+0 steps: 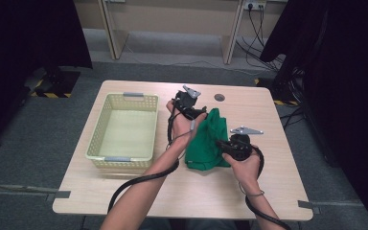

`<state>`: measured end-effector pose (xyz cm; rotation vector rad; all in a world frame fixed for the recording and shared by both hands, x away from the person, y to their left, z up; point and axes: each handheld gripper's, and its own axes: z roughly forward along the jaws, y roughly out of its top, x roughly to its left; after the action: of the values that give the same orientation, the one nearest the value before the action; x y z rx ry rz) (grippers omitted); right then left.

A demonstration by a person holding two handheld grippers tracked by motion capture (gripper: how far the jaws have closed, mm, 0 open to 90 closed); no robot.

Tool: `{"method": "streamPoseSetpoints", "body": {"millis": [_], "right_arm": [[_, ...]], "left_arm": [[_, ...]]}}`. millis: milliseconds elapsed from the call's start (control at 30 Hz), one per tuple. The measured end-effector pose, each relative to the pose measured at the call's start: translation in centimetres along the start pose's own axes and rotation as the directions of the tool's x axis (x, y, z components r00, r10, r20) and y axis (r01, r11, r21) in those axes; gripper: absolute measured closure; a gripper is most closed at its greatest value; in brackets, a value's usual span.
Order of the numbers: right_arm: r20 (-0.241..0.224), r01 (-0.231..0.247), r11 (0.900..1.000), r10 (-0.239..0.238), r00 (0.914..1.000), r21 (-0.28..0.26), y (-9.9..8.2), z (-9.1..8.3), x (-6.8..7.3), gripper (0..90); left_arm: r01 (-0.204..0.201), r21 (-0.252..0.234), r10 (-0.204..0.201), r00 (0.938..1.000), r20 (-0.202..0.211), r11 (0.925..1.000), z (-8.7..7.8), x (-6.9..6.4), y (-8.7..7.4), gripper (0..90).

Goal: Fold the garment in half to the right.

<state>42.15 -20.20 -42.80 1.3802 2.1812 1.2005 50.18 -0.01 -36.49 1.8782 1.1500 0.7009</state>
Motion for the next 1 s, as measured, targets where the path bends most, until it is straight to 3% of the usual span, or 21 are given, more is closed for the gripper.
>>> {"method": "streamPoseSetpoints", "body": {"millis": [100,733,1000], "right_arm": [[0.008,-0.003,1.0000,0.003,1.0000,0.004,-0.1,-0.3,-0.2,80.2],[0.050,-0.017,0.9990,0.015,0.9986,0.042,-1.3,-2.3,-2.3,75.3],[0.033,0.013,0.9999,-0.013,0.9994,0.007,0.7,-2.7,-1.3,59.7]], "left_arm": [[-0.019,0.012,0.019,0.9998,-0.003,0.9997,0.1,-0.1,-0.5,18.6],[-0.053,0.057,0.052,0.9985,0.016,0.9970,0.7,-0.3,-2.8,18.6],[-0.069,0.074,0.067,0.9974,0.026,0.9949,1.0,-0.7,-3.5,18.7]]}}
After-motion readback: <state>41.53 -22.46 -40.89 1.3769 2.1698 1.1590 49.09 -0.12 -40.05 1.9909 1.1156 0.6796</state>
